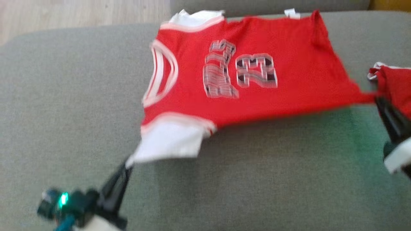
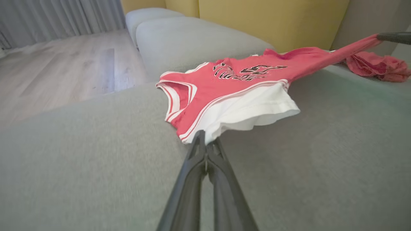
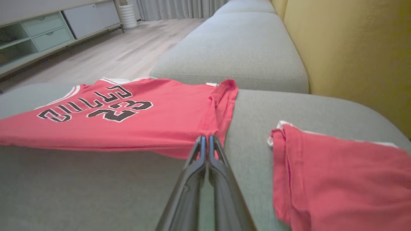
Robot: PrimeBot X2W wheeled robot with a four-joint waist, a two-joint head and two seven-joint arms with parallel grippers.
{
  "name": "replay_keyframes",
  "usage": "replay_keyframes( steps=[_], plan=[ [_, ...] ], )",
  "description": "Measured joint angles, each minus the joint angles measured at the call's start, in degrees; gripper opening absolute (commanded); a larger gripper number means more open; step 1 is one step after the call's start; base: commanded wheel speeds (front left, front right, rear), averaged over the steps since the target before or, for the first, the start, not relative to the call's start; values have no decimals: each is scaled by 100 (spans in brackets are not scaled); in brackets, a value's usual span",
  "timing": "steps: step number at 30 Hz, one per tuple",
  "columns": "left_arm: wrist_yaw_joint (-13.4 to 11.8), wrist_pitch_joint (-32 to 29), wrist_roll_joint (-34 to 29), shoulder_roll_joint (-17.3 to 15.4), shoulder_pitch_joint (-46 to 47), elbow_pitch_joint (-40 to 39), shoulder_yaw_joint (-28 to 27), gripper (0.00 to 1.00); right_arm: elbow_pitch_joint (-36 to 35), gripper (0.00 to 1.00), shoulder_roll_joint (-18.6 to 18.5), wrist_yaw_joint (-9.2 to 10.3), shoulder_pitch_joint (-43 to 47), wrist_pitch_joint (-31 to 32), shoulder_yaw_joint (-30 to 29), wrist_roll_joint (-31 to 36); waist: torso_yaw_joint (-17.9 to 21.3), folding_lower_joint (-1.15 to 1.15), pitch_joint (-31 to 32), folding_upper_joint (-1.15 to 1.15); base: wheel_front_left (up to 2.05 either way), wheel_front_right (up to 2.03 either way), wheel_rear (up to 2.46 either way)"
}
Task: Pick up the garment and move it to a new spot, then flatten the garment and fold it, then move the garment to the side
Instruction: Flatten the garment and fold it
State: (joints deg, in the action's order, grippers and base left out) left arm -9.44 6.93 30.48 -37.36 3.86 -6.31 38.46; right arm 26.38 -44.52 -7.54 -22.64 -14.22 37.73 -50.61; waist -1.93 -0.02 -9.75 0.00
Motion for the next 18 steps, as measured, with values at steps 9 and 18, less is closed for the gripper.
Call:
replay_keyframes(
  steps=[9,18],
  plan=[
    [-413,-490,347,-390,-1334,-1202,232,0,-575,0,143,0,1679,1,-937,345,-68,1,173,0,0,0,0],
    [-178,-534,187,-410,-421,-1021,101,0,-836,0,578,0,1898,198,-1624,666,-71,2,11,0,0,0,0]
  ],
)
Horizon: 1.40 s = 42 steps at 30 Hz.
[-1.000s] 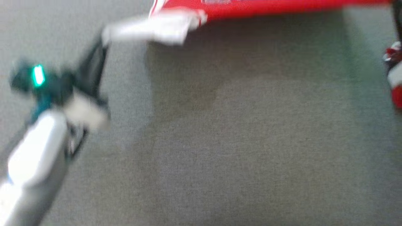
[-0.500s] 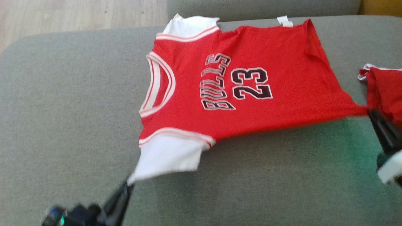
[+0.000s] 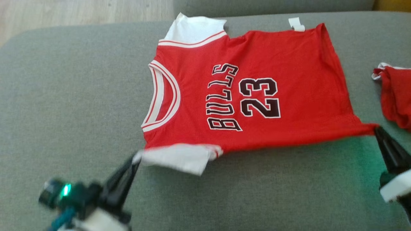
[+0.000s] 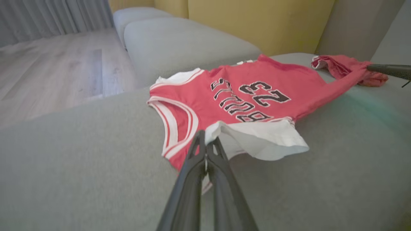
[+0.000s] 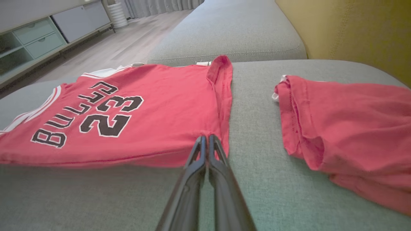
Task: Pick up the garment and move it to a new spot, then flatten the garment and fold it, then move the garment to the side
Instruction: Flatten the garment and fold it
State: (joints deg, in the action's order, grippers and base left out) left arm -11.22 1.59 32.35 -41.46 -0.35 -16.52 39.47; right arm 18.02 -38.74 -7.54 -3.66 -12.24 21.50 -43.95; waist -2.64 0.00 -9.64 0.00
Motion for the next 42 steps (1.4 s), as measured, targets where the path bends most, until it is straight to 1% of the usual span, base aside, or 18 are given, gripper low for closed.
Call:
replay_keyframes(
  steps=[3,9,12,16,19,20,22,25,26,27,28,29,32,35,38,42],
  plan=[
    [193,0,-75,231,710,261,-34,0,-48,0,145,0,-207,146,-211,105,14,0,-135,0,0,0,0],
    [702,1,-382,581,2048,1093,-10,0,-76,0,301,0,-804,396,-525,313,38,1,-504,0,0,0,0],
    [939,23,-547,767,2733,1575,23,0,-3,0,372,0,-1107,476,-550,388,39,1,-701,0,0,0,0],
    [1182,104,-673,1026,3522,2217,42,0,265,0,401,0,-1497,521,-521,412,36,2,-940,0,0,0,0],
    [1319,180,-703,1204,3933,2702,82,0,456,0,430,0,-1761,525,-403,411,38,2,-1087,0,0,0,0],
    [1383,238,-795,1287,4119,3044,142,0,572,0,465,0,-1907,516,-316,406,42,1,-1170,0,0,0,0],
    [1428,326,-868,1351,4247,3371,164,0,699,0,504,0,-2042,481,-240,378,51,1,-1238,0,0,0,0],
    [1422,521,-958,1448,4408,3794,172,0,883,0,548,0,-2245,345,-135,366,60,1,-1306,0,0,0,0],
    [1423,588,-972,1493,4459,3918,178,0,958,5,560,0,-2312,308,-102,357,61,1,-1318,0,0,0,0],
    [1418,622,-971,1547,4497,4036,179,16,1020,43,568,0,-2369,279,-64,333,60,1,-1321,0,0,0,0],
    [1416,665,-967,1601,4512,4139,176,69,1079,100,579,0,-2416,232,-31,296,59,1,-1318,0,0,0,0],
    [1371,723,-962,1662,4509,4228,171,100,1137,100,597,0,-2449,172,-18,259,56,0,-1309,0,0,0,0],
    [1194,861,-920,1790,4482,4429,137,100,1274,100,648,0,-2503,22,46,219,53,0,-1248,0,0,0,0],
    [896,995,-716,1916,4264,4445,-33,100,1326,100,734,0,-2502,-96,115,210,63,0,-1143,0,0,0,0],
    [648,1016,-287,2164,3688,4437,-241,100,1347,100,777,0,-2458,-156,118,159,68,-1,-1031,0,0,0,0],
    [378,999,38,2407,2842,4462,-268,100,1365,100,825,0,-2242,-196,113,105,69,-1,-899,0,0,0,0]
  ],
)
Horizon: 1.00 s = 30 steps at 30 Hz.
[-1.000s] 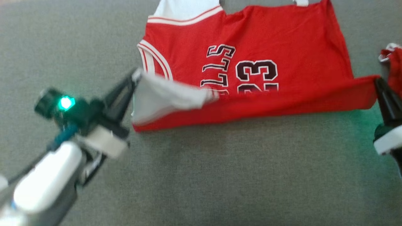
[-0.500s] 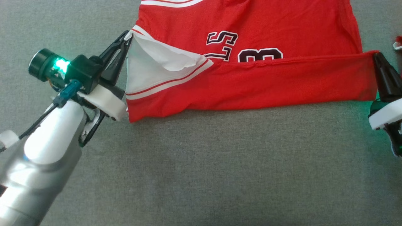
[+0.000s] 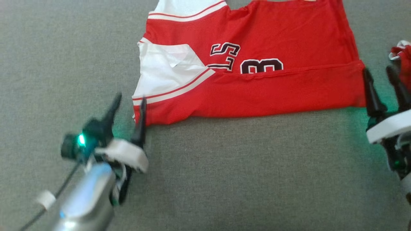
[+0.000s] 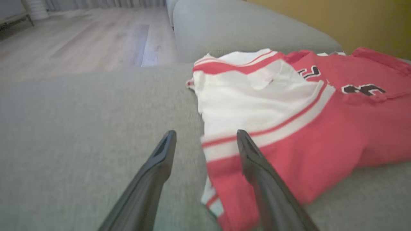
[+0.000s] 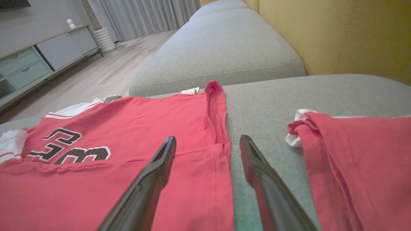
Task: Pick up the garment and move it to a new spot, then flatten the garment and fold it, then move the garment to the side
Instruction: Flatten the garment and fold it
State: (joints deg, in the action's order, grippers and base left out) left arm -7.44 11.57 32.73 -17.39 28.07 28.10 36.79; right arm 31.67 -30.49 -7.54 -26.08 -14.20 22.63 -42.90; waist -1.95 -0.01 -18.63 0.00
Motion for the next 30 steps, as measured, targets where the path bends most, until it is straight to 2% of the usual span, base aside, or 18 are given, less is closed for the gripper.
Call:
replay_keyframes(
  steps=[6,17,19,21,22,30],
  plan=[
    [-385,-254,252,175,-389,180,-97,100,46,100,66,0,140,-1,8,-48,24,0,110,0,0,0,0],
    [-478,-677,457,267,-552,-60,-48,99,37,100,76,0,141,-1,-26,-47,98,0,101,0,0,0,0],
    [-516,-760,458,257,-606,-171,-15,47,51,100,78,0,147,-1,-31,-44,103,0,101,0,0,0,0],
    [-519,-835,457,249,-639,-290,33,10,67,100,80,0,154,-1,-37,-36,105,0,95,0,0,0,0],
    [-521,-867,457,249,-648,-344,52,0,82,100,87,0,156,-1,-37,-36,104,1,93,0,0,0,0],
    [-620,-905,386,10,-733,-697,69,0,726,100,127,0,160,12,116,-99,53,1,87,0,0,0,0]
  ],
)
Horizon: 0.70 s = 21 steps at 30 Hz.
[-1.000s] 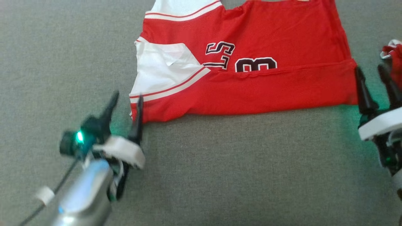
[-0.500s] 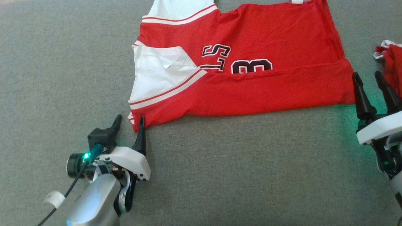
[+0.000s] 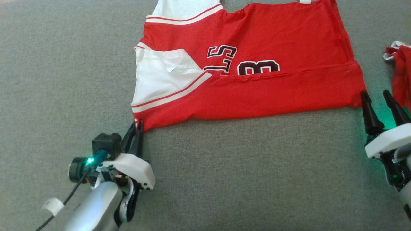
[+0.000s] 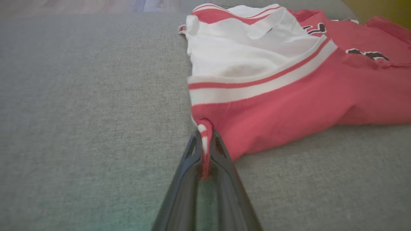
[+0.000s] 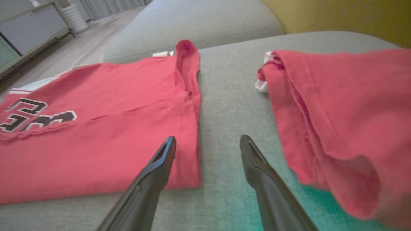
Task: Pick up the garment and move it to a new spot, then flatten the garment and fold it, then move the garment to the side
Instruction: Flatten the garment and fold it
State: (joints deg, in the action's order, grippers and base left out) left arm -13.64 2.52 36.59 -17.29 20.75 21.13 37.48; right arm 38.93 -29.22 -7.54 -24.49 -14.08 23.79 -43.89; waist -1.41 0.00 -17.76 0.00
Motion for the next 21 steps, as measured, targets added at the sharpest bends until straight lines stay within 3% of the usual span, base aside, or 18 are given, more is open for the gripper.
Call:
replay_keyframes(
  steps=[7,8,10,21],
  plan=[
    [-49,-49,-105,-196,11,-202,-2,0,375,97,111,0,-152,314,210,-110,-50,0,-20,0,0,0,0],
    [-49,-52,-105,-207,13,-227,-2,0,377,78,135,0,-190,357,260,-154,-53,0,-23,0,0,0,0],
    [-52,-53,-131,-232,16,-276,-2,0,375,0,136,0,-269,457,380,-211,-57,0,-27,0,0,0,0],
    [-58,-85,-136,-382,-86,-524,81,0,341,0,-123,0,-219,501,764,-523,-106,0,240,0,0,0,0]
  ],
)
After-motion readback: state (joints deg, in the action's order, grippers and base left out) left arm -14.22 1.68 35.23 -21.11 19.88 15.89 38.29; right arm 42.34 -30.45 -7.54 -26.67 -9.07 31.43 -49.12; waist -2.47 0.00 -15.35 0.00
